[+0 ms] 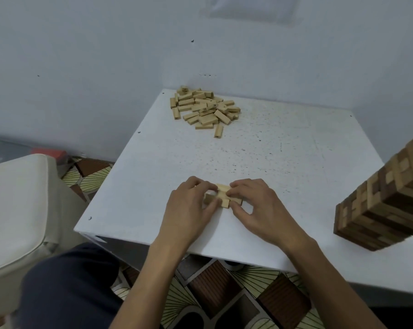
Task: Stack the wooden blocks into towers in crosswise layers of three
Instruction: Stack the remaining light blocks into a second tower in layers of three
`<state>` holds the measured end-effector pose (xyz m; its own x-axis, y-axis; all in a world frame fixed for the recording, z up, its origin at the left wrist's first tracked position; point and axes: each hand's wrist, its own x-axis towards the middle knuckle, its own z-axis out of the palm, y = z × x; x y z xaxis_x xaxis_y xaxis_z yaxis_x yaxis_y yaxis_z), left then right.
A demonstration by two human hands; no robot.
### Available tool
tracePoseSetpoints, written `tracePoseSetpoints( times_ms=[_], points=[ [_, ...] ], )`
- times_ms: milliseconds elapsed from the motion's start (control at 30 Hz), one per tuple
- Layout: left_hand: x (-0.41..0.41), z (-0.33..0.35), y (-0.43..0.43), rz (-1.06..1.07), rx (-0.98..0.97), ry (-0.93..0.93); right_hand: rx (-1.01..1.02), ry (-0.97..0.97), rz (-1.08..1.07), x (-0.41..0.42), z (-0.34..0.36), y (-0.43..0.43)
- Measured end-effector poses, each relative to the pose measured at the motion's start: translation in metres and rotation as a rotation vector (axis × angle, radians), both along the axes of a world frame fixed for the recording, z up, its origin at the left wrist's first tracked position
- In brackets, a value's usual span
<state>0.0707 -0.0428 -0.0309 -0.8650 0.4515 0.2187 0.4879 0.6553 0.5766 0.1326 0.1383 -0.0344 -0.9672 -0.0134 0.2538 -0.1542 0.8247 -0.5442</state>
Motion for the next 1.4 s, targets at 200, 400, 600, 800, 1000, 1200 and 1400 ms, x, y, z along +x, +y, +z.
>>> tracePoseSetpoints(
  times_ms=[200, 400, 600, 800, 1000, 1200, 1400],
  points=[
    [0.003, 0.004, 0.005, -0.025, 0.008, -0.088, 0.024, -0.005, -0.052, 0.004, -0.002, -0.003],
    [-0.003, 0.002, -0.001, -0.058, -0.021, -0.069, -0.011, 0.038, -0.090, 0.005, -0.004, -0.002],
    [-0.013, 0.006, -0.009, -0.152, -0.239, -0.050, 0.027, -0.001, -0.107, 0.012, -0.008, 0.002],
    [-0.016, 0.007, -0.003, -0.230, -0.193, -0.079, 0.083, 0.024, -0.097, 0.011, -0.010, -0.001],
    [-0.009, -0.002, -0.004, -0.161, -0.206, -0.013, 0.132, -0.059, -0.164, 0.017, -0.003, -0.001],
    [0.003, -0.009, -0.006, -0.132, -0.344, 0.064, 0.427, -0.349, -0.233, 0.030, 0.002, -0.010],
    [0.018, -0.021, 0.004, -0.086, -0.443, 0.199, 0.457, -0.307, -0.214, 0.029, -0.010, -0.020]
  ],
)
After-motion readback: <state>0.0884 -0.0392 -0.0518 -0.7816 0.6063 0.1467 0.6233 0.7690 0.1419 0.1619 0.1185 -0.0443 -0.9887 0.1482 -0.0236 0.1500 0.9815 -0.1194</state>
